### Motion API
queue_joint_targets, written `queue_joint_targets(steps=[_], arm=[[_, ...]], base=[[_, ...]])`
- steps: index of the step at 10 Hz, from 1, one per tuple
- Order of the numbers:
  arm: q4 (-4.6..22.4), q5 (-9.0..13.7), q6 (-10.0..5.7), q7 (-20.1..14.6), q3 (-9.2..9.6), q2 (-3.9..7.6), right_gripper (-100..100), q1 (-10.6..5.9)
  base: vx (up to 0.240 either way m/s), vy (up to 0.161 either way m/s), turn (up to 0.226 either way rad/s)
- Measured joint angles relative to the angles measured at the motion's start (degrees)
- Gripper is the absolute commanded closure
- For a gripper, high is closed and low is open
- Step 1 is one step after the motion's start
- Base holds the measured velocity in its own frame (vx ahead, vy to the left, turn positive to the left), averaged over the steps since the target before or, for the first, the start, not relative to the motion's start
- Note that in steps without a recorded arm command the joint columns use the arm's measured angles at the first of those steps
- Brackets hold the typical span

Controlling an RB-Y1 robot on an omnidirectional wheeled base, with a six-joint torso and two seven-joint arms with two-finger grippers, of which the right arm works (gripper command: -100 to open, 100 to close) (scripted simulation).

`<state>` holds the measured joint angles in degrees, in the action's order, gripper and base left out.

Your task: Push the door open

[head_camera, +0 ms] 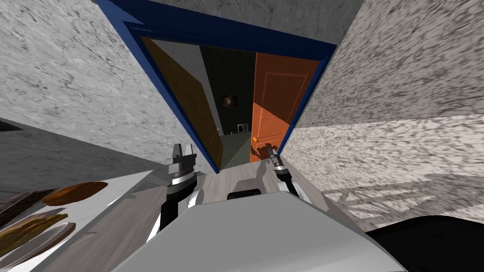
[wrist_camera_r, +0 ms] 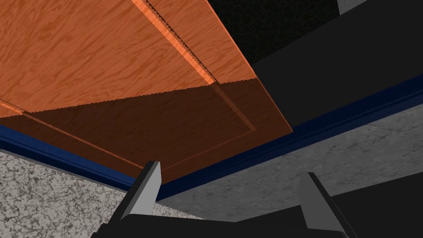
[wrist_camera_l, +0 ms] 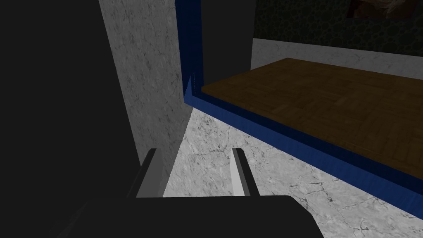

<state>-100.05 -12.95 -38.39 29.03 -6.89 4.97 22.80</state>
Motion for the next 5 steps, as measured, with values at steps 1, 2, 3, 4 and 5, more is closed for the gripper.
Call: queue_joint_targets(steps=[1,2,3,4,5], arm=[[1.8,-0.4,-0.68,1.0,-0.51,0.19,-100,-0.27],[2.9,-0.9,-1.16,1.9,-0.94,0.43,-100,-0.2],[4.8,-1.3,-1.88,3.0,-1.47,0.61,-100,-0.63],[6.4,-1.8,-2.23,4.0,-1.93,0.83,-100,-1.19],[8.1,-2.4,-2.82,5.3,-2.22,0.67,-100,-1.5]], base=[[0.103,-0.018,0.037],[0.097,-0.014,0.046],[0.098,-0.037,0.053],[0.116,-0.035,0.049],[0.105,-0.017,0.043]])
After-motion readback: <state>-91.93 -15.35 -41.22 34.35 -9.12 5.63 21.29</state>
